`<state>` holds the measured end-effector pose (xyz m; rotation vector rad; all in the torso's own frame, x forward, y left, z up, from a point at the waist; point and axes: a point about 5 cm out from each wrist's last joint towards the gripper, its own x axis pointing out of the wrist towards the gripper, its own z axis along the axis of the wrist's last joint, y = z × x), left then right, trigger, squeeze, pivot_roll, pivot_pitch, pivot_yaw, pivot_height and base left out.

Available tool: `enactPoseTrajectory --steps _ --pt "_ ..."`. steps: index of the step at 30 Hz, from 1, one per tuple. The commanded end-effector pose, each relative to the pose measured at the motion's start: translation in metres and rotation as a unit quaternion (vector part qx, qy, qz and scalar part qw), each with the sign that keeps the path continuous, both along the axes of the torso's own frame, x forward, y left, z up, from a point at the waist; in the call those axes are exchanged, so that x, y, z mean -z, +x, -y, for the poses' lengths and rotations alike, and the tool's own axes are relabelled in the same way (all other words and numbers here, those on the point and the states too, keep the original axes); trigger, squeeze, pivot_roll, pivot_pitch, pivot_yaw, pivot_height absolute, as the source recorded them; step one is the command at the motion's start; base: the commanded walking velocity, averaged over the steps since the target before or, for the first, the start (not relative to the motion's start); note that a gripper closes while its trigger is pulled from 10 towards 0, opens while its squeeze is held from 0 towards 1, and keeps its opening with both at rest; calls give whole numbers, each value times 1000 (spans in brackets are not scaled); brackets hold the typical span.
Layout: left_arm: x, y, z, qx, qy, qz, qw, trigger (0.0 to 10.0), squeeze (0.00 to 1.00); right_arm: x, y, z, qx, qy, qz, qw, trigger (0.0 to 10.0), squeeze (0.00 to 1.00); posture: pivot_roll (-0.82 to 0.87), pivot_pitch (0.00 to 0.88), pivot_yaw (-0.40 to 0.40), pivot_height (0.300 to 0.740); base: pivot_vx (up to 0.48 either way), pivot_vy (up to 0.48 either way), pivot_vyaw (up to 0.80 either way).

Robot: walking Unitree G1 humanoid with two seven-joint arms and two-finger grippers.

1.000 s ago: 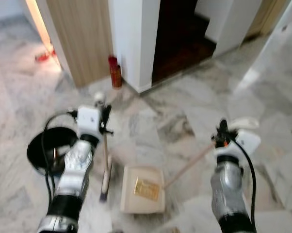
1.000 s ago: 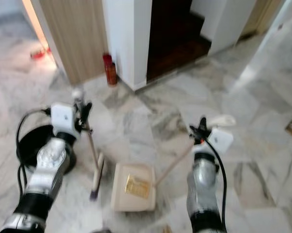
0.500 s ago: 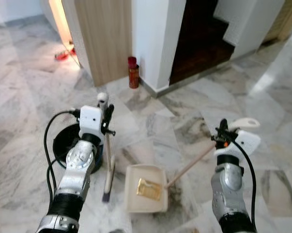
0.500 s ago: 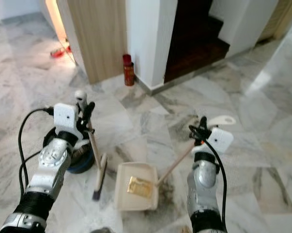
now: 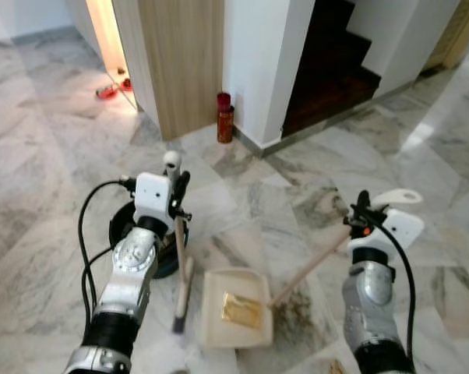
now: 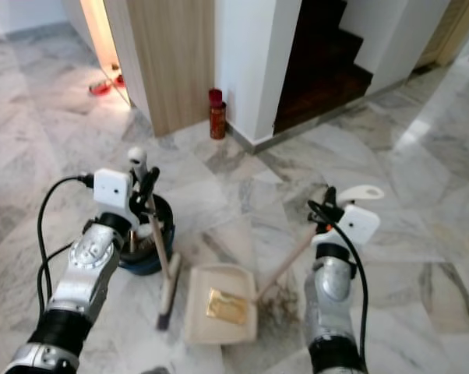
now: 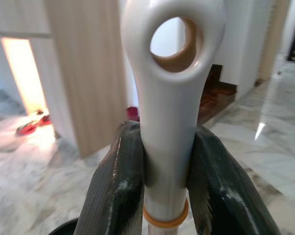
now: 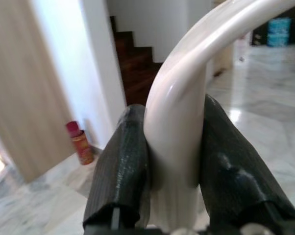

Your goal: Sweep floor

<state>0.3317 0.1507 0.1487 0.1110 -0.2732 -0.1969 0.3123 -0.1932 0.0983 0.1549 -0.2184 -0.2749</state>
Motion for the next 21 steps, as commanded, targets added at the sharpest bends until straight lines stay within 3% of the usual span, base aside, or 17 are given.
enactPoseTrajectory --steps 1,21 --pt "-16 1 3 5 7 33 999 10000 0 -8 2 2 7 13 23 1000 10000 0 202 73 -58 740 0 311 0" --pt "-9 -2 12 37 5 10 999 10000 0 -7 3 3 8 14 20 1000 10000 0 209 89 -62 740 0 304 0"
